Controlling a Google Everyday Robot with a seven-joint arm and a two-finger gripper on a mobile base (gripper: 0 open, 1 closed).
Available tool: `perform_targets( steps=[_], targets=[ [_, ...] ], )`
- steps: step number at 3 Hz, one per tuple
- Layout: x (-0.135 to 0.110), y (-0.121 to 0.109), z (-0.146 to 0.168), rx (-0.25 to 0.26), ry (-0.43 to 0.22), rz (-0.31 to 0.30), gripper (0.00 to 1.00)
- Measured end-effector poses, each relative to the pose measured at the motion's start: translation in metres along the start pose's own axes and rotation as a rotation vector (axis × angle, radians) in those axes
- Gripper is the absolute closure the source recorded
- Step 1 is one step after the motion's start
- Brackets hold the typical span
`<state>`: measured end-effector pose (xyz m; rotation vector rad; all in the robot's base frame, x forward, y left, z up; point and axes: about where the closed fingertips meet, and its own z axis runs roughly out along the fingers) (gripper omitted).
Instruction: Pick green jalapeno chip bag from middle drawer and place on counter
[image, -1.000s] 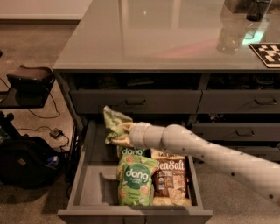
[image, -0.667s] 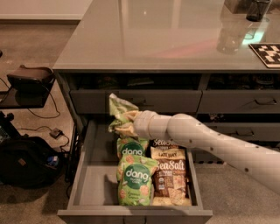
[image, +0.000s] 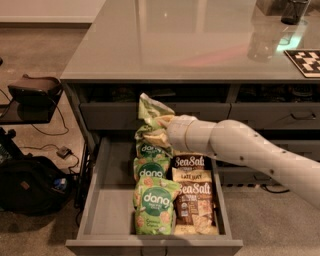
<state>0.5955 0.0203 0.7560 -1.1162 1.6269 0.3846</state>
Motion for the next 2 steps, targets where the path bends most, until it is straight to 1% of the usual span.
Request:
perform_targets(
  steps=[1,2],
  targets=[
    [-0.0039,-0.012,-0.034,0.022,-0.027,0.03,1.0],
    [-0.0012,-0.0148,-0.0402,0.031,-0.025,0.034,1.0]
  ],
)
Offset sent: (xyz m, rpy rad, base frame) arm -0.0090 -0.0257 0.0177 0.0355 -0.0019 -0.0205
